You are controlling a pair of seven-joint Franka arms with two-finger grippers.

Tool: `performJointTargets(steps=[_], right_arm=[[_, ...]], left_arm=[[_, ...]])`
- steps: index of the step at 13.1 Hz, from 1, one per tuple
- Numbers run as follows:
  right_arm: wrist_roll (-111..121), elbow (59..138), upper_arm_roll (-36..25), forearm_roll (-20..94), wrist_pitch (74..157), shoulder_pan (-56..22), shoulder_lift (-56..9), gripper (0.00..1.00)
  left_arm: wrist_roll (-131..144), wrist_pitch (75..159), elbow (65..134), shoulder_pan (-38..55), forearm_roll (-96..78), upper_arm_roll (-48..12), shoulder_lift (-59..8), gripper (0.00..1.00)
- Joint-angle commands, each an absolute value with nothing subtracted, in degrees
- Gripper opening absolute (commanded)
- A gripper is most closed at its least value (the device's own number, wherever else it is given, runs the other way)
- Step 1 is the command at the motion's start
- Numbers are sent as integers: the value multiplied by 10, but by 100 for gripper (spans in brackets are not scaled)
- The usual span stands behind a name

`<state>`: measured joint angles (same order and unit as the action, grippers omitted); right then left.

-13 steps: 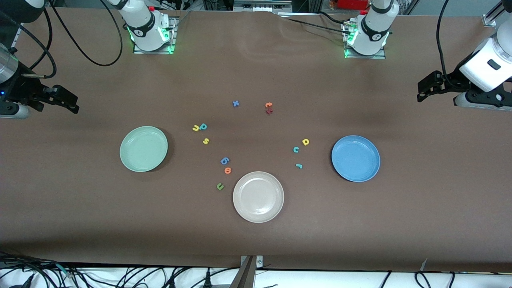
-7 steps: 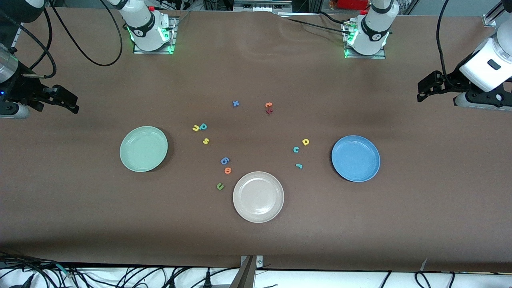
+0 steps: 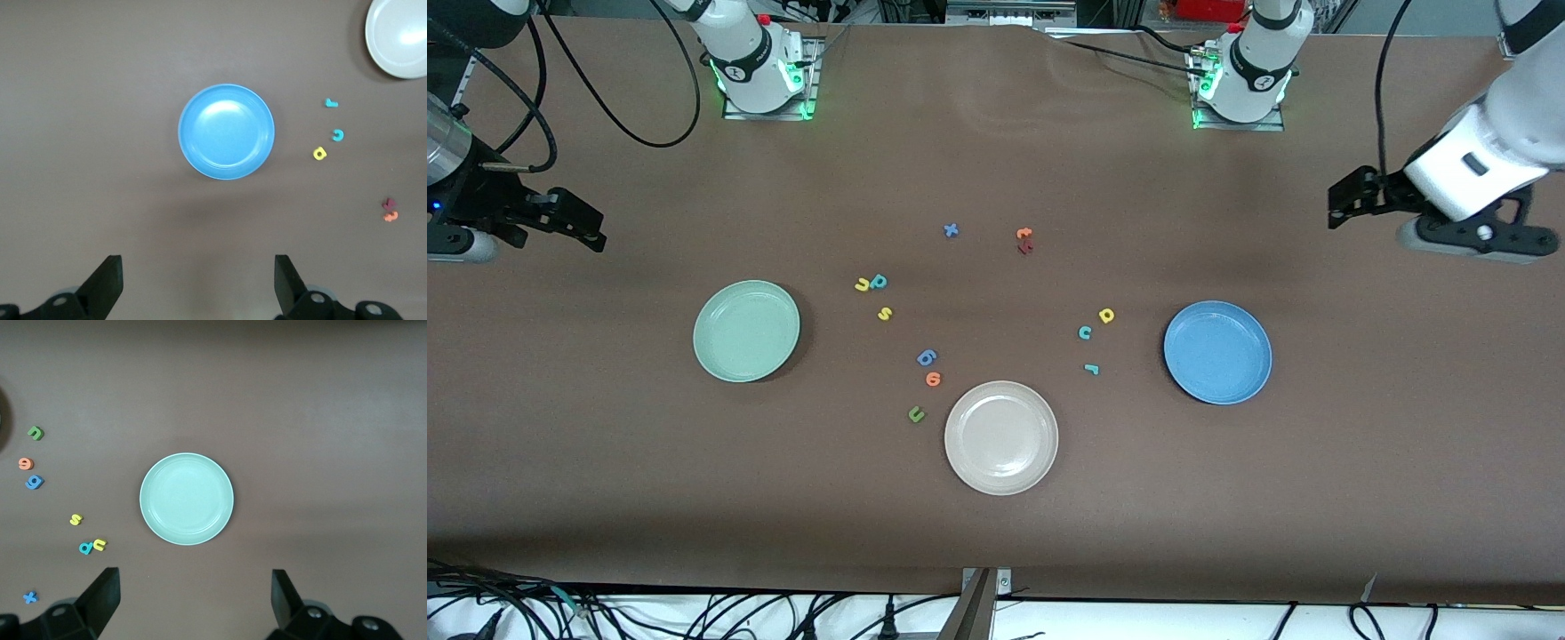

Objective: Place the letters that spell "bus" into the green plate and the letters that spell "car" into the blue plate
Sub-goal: 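Move the left gripper to the yellow letter while the right gripper reaches the letters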

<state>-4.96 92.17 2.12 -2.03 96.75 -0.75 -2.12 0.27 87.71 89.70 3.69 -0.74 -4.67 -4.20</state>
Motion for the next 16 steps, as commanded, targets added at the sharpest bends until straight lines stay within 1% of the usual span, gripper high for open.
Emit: performJointTargets(steps=[1, 3, 5, 6, 8, 10, 11, 13, 15, 16], right_arm=[[-57, 909, 27, -12, 955, -8, -20, 100], [-55, 908, 25, -12, 954, -9, -24, 100], [-56, 909, 25, -14, 955, -9, -27, 100], [-56, 911, 25, -20, 961, -10, -50, 100], [-55, 918, 46, -23, 962, -9, -50, 100], [-54, 946, 56, -23, 969, -9, -51, 100], [-59, 952, 71, -23, 974, -9, -54, 100], [-75, 988, 92, -22, 1030, -10, -56, 100], [-130, 1042, 114, -22, 1111, -11, -62, 100], [-154, 1058, 125, -20, 1137, -11, -74, 100]], left_arm=[[-13, 867, 886, 42, -30, -48, -69, 100], [-13, 870, 881, 52, -49, -48, -111, 100], [-13, 877, 878, 68, -50, -48, -168, 100], [-13, 903, 877, 74, -51, -48, -195, 100], [-13, 966, 878, 111, -49, -48, -234, 100], [-13, 1025, 878, 152, -43, -48, -279, 100], [-13, 1057, 878, 175, -40, -47, -297, 100], [-13, 1102, 878, 203, -40, -48, -324, 100], [-15, 1162, 883, 224, -40, -47, -352, 100], [-15, 1173, 889, 236, -40, -47, -359, 100]])
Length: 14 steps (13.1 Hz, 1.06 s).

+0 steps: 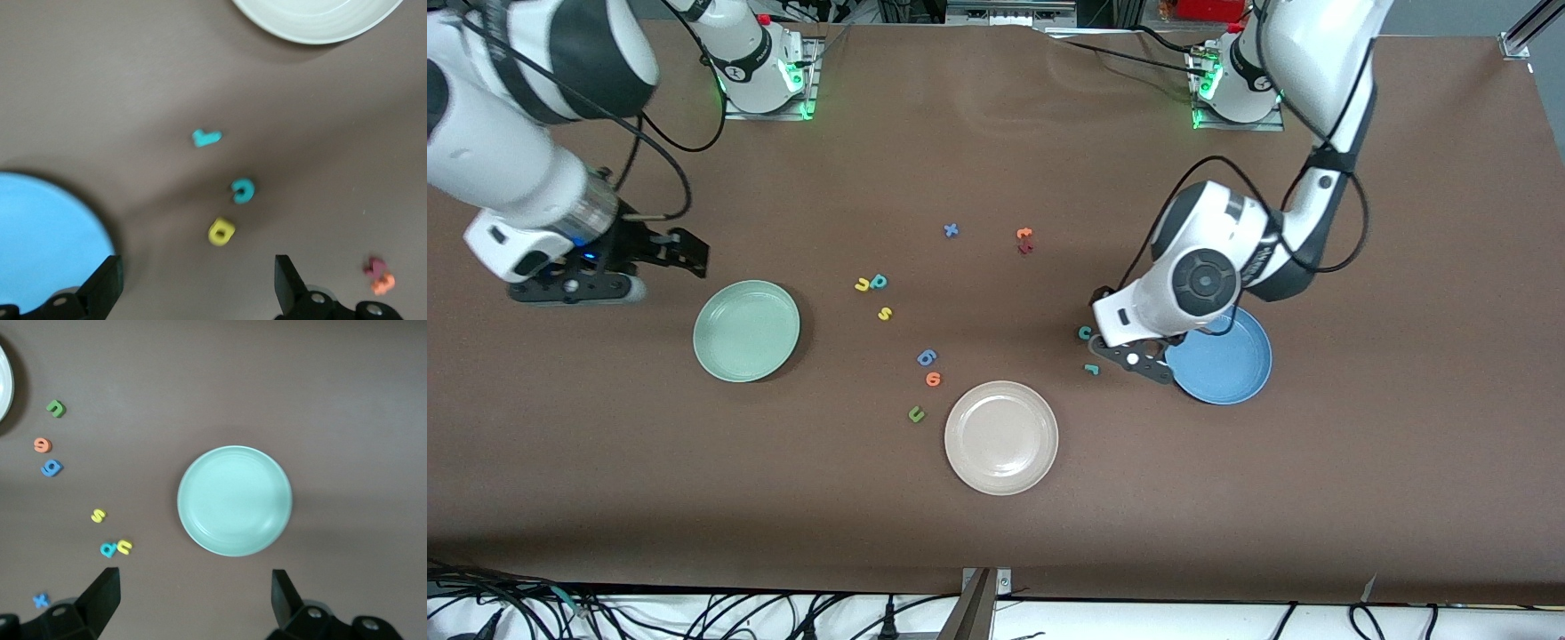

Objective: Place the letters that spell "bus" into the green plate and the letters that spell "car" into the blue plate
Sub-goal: 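Move the left gripper to the yellow letter while the right gripper reaches the letters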

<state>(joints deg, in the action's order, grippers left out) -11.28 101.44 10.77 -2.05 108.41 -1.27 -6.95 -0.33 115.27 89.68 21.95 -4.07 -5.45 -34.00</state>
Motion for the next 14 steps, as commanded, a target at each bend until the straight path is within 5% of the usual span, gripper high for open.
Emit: performJointTargets(steps=[1, 10, 12, 14], right_arm=[[-168, 1061, 134, -18, 1147, -13, -93, 100], [-389, 1071, 179, -23, 1244, -60, -196, 100], [-438, 1072, 179, -23, 1281, -72, -225, 100], [-490, 1074, 178, -22, 1316, -85, -252, 100]], left_arm=[[-14, 1177, 902, 246, -40, -47, -366, 100], [-13, 1306, 1040, 252, -7, -47, -361, 99], [-14, 1307, 1048, 252, -7, -47, -363, 93], [-14, 1310, 1049, 254, -7, -47, -366, 72]])
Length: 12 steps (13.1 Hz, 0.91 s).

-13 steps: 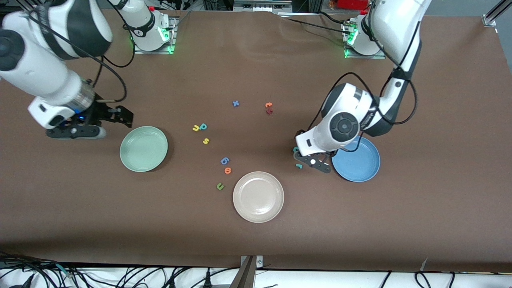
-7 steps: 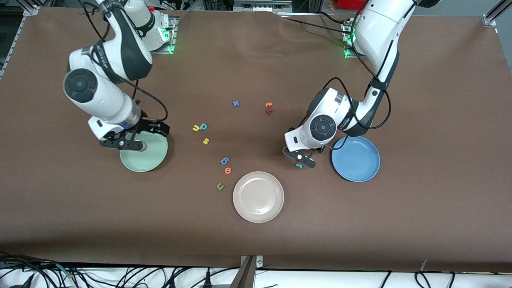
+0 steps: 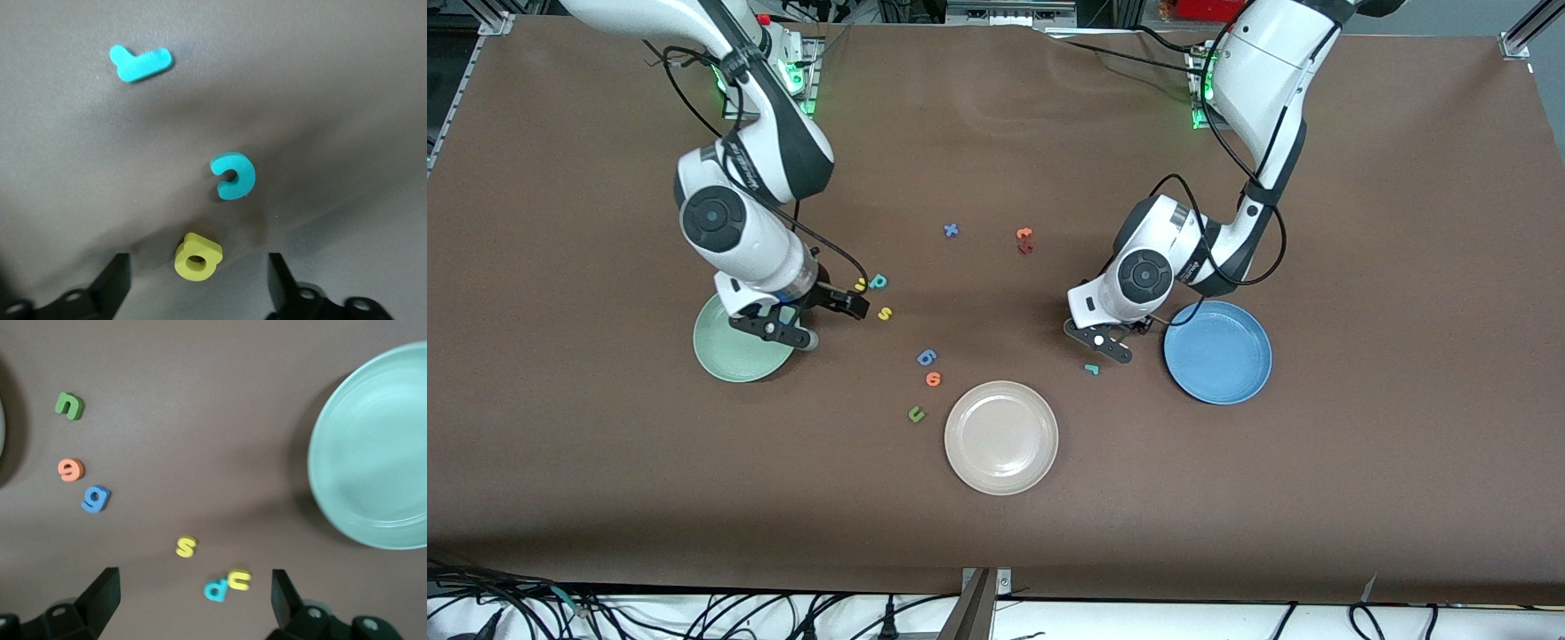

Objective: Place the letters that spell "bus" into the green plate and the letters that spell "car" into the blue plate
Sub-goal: 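Grasp the yellow letter with the left gripper while the right gripper lowers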

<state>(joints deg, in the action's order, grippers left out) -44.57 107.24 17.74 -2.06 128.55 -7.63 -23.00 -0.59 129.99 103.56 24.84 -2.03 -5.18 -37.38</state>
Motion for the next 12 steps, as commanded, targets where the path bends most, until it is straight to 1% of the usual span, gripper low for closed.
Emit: performJointTargets(steps=[1, 2, 4, 5, 6, 8, 10, 11, 12], right_arm=[[-523, 1081, 178, -22, 1328, -85, -262, 100], [-549, 1092, 177, -21, 1342, -85, -269, 100], [-569, 1097, 178, -23, 1356, -87, -288, 100], [-571, 1097, 177, -20, 1361, -98, -297, 99], [-573, 1097, 176, -18, 1370, -107, -301, 99], [-592, 1096, 175, -18, 1381, -110, -309, 99], [-606, 1095, 175, -18, 1391, -117, -317, 98], [-608, 1094, 173, -18, 1391, -117, -321, 95], [-609, 1094, 169, -18, 1391, -120, -325, 95]], left_arm=[[-14, 1310, 1049, 254, -7, -47, -367, 65], [-14, 1310, 1049, 254, -7, -47, -367, 55], [-14, 1310, 1048, 254, -7, -47, -367, 27], [-14, 1308, 1047, 254, -7, -47, -366, 18], [-14, 1303, 1045, 252, -7, -47, -363, 15], [-14, 1294, 1043, 250, -7, -47, -355, 14], [-13, 1262, 1040, 248, -7, -47, -331, 16], [-13, 1241, 1040, 245, -7, -47, -312, 16], [-18, 1212, 1036, 238, -7, -45, -296, 16]])
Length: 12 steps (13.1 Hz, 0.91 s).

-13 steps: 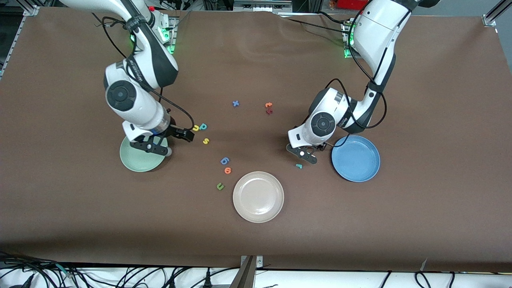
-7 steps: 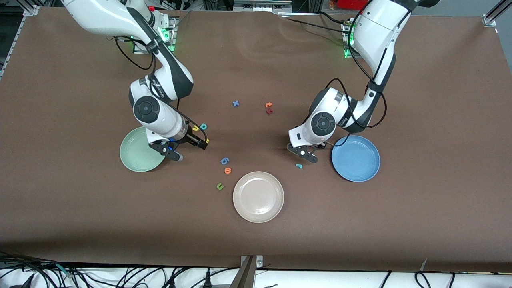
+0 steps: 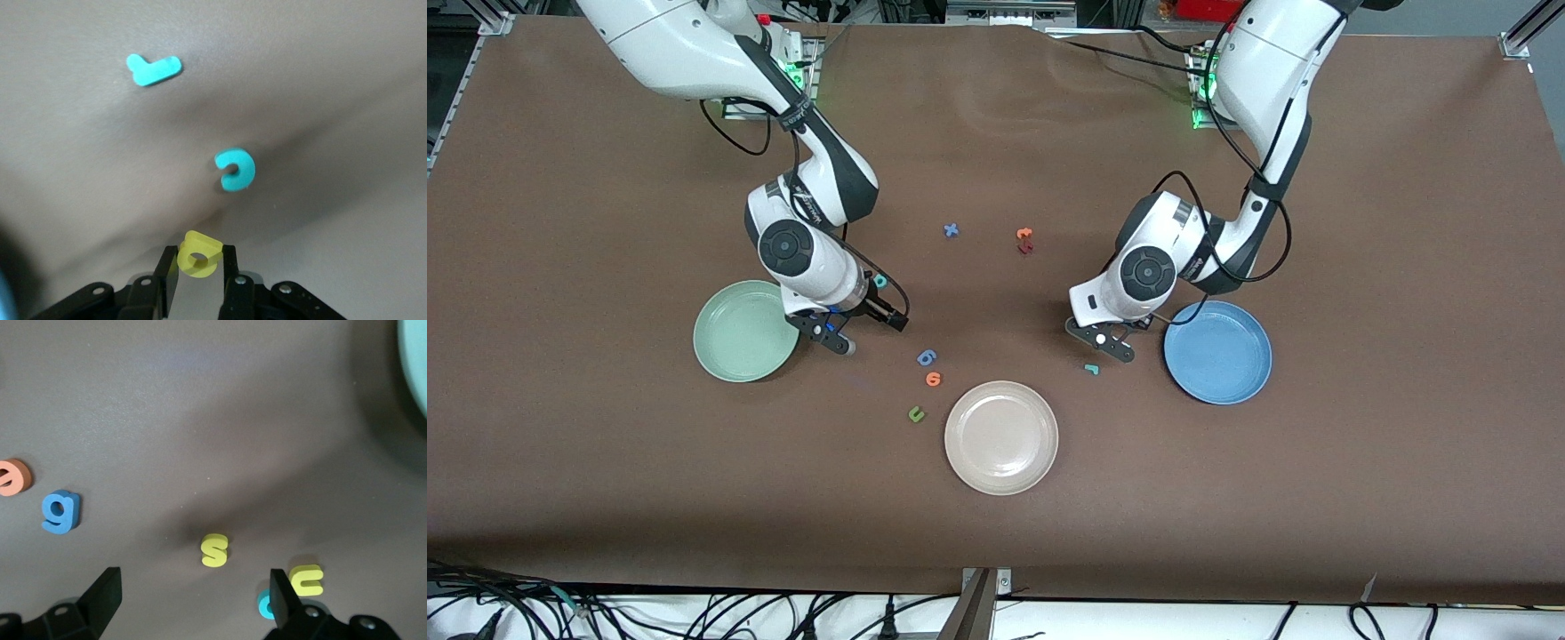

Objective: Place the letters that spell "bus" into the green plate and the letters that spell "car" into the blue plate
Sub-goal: 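Grasp the yellow letter with the left gripper while the right gripper lowers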

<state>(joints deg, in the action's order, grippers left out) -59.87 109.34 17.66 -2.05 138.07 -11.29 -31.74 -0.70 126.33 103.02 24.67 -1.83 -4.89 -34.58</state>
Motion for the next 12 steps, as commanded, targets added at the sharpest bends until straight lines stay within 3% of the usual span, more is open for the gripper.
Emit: performJointTargets(steps=[1, 6, 8, 9, 10, 12], right_arm=[[-609, 1094, 166, -18, 1391, -122, -330, 95], [-609, 1093, 164, -18, 1404, -127, -346, 90], [-610, 1092, 164, -17, 1412, -130, -350, 87], [-610, 1092, 164, -17, 1414, -132, -354, 84], [-610, 1092, 164, -17, 1415, -133, -355, 83], [-609, 1092, 164, -18, 1417, -133, -359, 83]], left_arm=[[-38, 1189, 1024, 223, -7, -44, -293, 17], [-182, 1178, 999, 133, 8, -41, -307, 20], [-191, 1178, 987, 115, 47, -42, -318, 27], [-191, 1178, 987, 116, 48, -42, -321, 71], [-191, 1178, 986, 119, 49, -43, -321, 100], [-188, 1178, 985, 126, 42, -47, -321, 100]])
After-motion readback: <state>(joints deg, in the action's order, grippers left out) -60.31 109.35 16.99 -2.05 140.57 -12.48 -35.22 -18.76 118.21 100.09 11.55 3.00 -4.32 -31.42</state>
